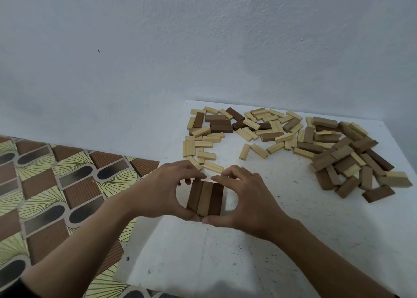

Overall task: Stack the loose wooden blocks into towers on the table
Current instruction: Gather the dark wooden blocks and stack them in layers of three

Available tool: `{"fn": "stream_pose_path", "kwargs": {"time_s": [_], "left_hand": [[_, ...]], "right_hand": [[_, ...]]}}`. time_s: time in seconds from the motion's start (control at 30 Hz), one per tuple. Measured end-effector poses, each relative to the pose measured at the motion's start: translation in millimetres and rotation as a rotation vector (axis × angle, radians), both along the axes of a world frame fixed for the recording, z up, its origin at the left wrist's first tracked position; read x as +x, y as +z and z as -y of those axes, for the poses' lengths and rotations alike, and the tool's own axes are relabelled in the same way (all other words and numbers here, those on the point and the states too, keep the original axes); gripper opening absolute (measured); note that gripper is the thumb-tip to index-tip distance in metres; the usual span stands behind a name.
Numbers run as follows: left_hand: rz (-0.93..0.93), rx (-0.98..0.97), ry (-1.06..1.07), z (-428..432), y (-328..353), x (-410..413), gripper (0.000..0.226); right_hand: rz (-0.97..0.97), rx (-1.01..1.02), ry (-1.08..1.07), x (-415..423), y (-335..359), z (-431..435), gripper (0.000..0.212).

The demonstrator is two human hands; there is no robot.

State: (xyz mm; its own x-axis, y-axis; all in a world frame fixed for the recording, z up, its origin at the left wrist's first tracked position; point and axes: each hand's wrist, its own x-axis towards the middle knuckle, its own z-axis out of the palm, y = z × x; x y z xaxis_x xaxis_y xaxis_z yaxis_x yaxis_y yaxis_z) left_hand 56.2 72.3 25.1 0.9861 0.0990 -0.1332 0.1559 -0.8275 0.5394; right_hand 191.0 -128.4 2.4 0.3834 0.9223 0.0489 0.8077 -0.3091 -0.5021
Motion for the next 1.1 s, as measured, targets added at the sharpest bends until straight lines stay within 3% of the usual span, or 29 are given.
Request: {"fn": "stream_pose_path", "kwargs": {"time_s": [0.13, 0.27, 0.4, 0.57, 0.8, 0.87, 1.1], "left_hand": [[0.086, -0.132, 0.103, 2.0, -7.1, -14.0, 0.086], [0.302, -0.515, 0.453, 25.0, -23.8, -24.6, 0.039], [0.371, -0.758, 0.658, 57.7, -46.4, -34.3, 0.050], [0.390, -0.692, 0.692, 82.2, -61.9, -38.5, 0.044], [0.392, -0.741, 0.615, 88.7, -66.5, -38.4, 0.059], [0.368, -0.674, 0.602, 88.8, -71.9, -39.8, 0.057], [0.411, -0.745, 0.600, 94.4, -67.2, -35.8, 0.049]], "right_hand": [[-0.243, 0.098, -0.143, -1.9, -11.5, 12.3, 0.083], [-0.425, 0.221, -0.316, -12.4, -26.3, 23.5, 0.053], [-0.551, 0.132, -0.318, -29.2, -41.7, 27.4, 0.060], [-0.583, 0.070, -0.309, -42.8, -50.4, 23.0, 0.062], [-0.635, 0.134, -0.267, -51.1, -46.9, 19.8, 0.058], [-0.635, 0.137, -0.257, -51.3, -48.0, 18.9, 0.056], [-0.626, 0.167, -0.230, -50.4, -48.4, 19.1, 0.055]]}}
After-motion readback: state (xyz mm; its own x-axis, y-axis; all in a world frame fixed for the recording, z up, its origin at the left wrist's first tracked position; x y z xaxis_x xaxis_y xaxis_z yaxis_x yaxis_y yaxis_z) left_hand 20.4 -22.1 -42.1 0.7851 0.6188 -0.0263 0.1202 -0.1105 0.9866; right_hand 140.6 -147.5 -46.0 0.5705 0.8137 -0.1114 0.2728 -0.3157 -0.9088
